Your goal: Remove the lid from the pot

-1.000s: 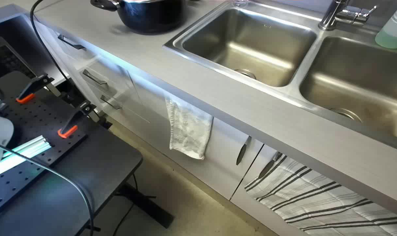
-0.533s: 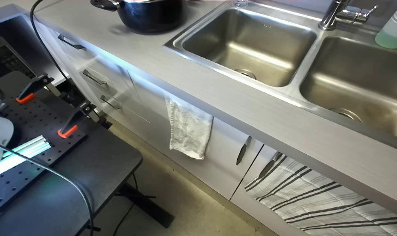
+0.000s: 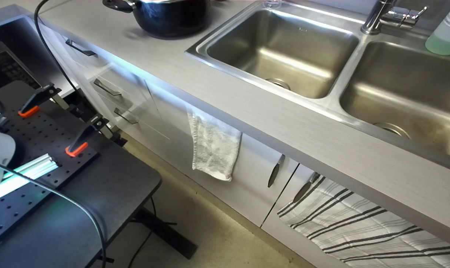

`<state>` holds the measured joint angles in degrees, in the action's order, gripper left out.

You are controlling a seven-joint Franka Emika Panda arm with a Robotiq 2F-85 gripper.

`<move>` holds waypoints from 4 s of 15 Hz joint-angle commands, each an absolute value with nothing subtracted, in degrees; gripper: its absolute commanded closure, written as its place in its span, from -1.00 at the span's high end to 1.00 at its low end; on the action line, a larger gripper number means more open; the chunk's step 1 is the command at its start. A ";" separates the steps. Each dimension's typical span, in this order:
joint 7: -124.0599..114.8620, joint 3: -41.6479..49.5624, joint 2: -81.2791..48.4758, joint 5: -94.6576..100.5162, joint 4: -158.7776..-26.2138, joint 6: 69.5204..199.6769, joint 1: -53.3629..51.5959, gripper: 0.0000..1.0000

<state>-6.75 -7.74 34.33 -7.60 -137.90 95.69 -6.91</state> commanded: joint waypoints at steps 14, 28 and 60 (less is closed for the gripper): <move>-13.28 -5.75 10.45 4.74 -134.57 134.25 1.36 1.00; -21.89 -1.19 -4.03 13.55 -127.58 146.58 1.68 1.00; -18.32 0.34 0.23 11.87 -130.52 152.59 -2.99 -0.50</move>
<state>-21.04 0.98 -6.65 13.81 -125.82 150.54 -2.77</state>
